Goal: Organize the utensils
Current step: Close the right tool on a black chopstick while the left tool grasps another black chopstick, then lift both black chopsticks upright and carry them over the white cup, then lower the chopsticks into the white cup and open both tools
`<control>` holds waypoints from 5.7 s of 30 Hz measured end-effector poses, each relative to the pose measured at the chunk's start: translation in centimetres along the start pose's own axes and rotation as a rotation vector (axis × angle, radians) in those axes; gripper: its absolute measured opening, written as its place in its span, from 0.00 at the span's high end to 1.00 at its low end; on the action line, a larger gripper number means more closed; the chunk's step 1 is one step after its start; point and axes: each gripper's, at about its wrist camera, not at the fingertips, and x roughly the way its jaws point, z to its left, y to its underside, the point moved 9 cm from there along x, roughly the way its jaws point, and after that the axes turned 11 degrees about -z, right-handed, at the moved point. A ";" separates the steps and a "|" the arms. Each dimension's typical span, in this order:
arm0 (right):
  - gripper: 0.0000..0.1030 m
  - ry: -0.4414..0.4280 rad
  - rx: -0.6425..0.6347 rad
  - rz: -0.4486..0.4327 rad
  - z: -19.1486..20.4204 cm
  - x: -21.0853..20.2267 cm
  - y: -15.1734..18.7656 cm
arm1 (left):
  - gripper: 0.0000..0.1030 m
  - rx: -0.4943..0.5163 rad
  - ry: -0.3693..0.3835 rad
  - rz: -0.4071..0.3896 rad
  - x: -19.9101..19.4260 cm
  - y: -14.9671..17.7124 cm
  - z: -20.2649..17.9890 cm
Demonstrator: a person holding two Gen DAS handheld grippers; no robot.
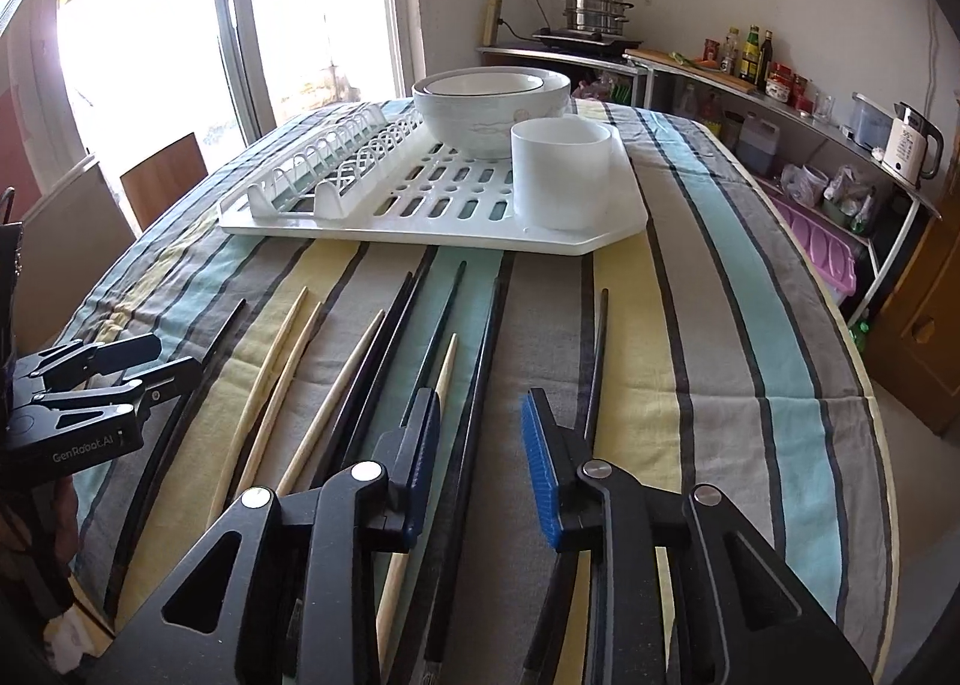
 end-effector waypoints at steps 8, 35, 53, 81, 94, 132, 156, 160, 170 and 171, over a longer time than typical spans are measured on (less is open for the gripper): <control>0.82 0.006 -0.018 0.078 -0.6 3.1 -0.6 | 0.58 0.033 -0.035 0.001 1.2 -1.0 -0.5; 0.95 -0.064 0.003 -0.006 0.4 0.6 -3.4 | 0.95 0.099 0.034 -0.049 -0.6 -2.9 -2.7; 0.95 -0.071 0.064 -0.271 -0.6 -8.7 -9.4 | 0.96 0.091 0.160 -0.256 -10.6 -9.2 -3.2; 0.95 -0.053 0.064 -0.356 -1.8 -11.1 -12.5 | 0.96 0.103 0.211 -0.355 -13.1 -15.8 -4.3; 0.95 -0.038 0.057 -0.389 -3.3 -9.5 -18.1 | 0.96 0.112 0.307 -0.387 -10.4 -24.4 -9.1; 0.95 -0.051 0.214 -0.296 -9.7 2.8 -21.1 | 0.96 0.014 0.368 -0.231 7.2 -29.5 -14.4; 0.83 0.012 0.261 -0.223 -12.5 3.1 -18.2 | 0.94 0.010 0.261 -0.186 8.0 -26.7 -9.7; 0.83 0.007 0.240 -0.237 -11.8 1.5 -17.5 | 0.93 0.045 0.241 -0.215 5.8 -25.6 -9.6; 0.83 -0.017 0.159 -0.311 -7.4 -5.3 -13.2 | 0.93 0.105 0.255 -0.275 -2.0 -17.4 -8.5; 0.83 -0.020 0.156 -0.313 -7.0 -5.9 -12.5 | 0.93 0.108 0.254 -0.270 -2.5 -16.2 -8.3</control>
